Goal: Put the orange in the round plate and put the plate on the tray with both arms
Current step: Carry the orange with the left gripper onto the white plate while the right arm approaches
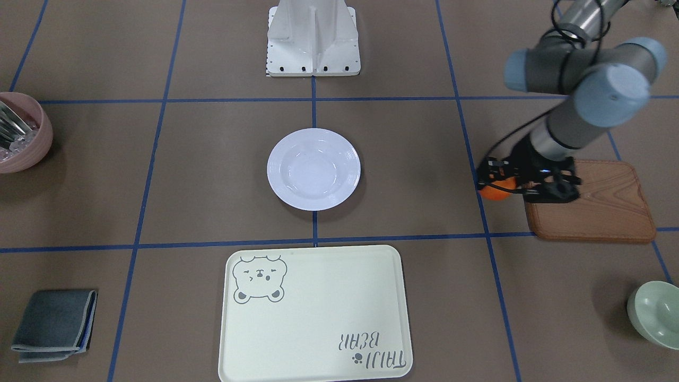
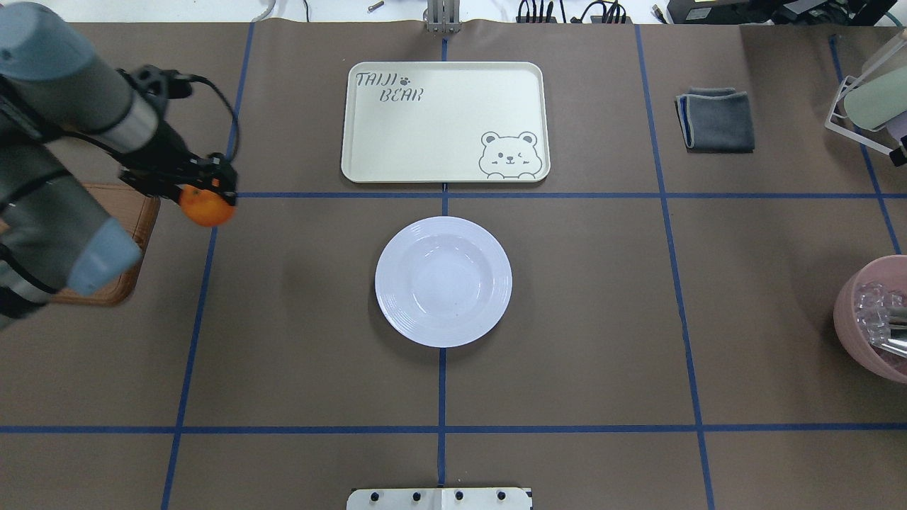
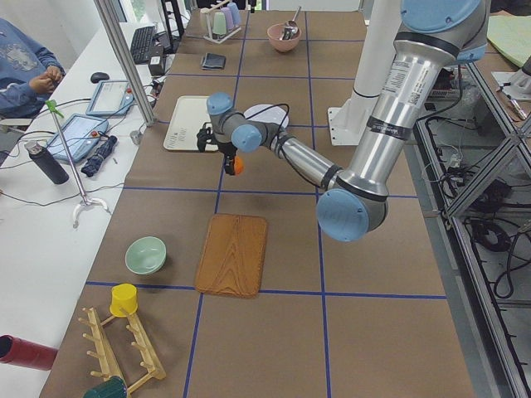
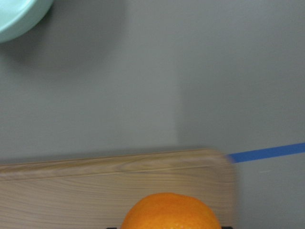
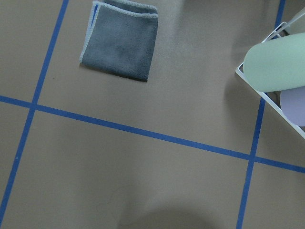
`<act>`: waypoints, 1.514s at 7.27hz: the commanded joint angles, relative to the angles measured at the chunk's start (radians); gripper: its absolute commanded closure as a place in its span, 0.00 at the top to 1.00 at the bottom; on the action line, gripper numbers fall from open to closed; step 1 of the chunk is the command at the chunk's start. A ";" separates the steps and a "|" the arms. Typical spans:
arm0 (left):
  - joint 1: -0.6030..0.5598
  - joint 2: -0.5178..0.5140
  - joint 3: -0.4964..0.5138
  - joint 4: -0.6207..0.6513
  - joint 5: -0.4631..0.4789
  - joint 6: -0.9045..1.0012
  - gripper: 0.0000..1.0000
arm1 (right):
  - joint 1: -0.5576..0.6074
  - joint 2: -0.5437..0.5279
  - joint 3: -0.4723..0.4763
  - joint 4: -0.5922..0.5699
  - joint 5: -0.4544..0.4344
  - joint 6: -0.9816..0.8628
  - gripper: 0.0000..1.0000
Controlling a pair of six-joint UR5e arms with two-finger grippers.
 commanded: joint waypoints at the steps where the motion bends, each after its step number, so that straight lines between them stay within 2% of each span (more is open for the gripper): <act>1: 0.257 -0.218 0.026 0.078 0.186 -0.274 0.00 | -0.034 0.030 -0.007 0.000 0.001 0.044 1.00; 3: 0.319 -0.440 0.246 0.083 0.248 -0.360 0.00 | -0.069 0.045 -0.001 0.002 0.003 0.120 1.00; 4: 0.347 -0.501 0.312 0.078 0.279 -0.377 0.00 | -0.086 0.055 0.002 0.002 0.004 0.145 1.00; 6: 0.350 -0.520 0.368 0.034 0.300 -0.384 0.00 | -0.118 0.070 0.005 0.003 0.003 0.158 1.00; 7: 0.380 -0.514 0.373 0.031 0.363 -0.384 0.00 | -0.176 0.076 0.011 0.006 0.003 0.158 1.00; 8: 0.390 -0.512 0.370 0.031 0.383 -0.385 0.00 | -0.245 0.103 0.000 0.076 0.001 0.285 1.00; 9: 0.390 -0.512 0.367 0.029 0.383 -0.384 0.00 | -0.346 0.111 -0.007 0.219 -0.002 0.507 1.00; 11: 0.390 -0.469 0.356 -0.001 0.383 -0.382 0.00 | -0.504 0.117 -0.044 0.488 -0.028 0.836 1.00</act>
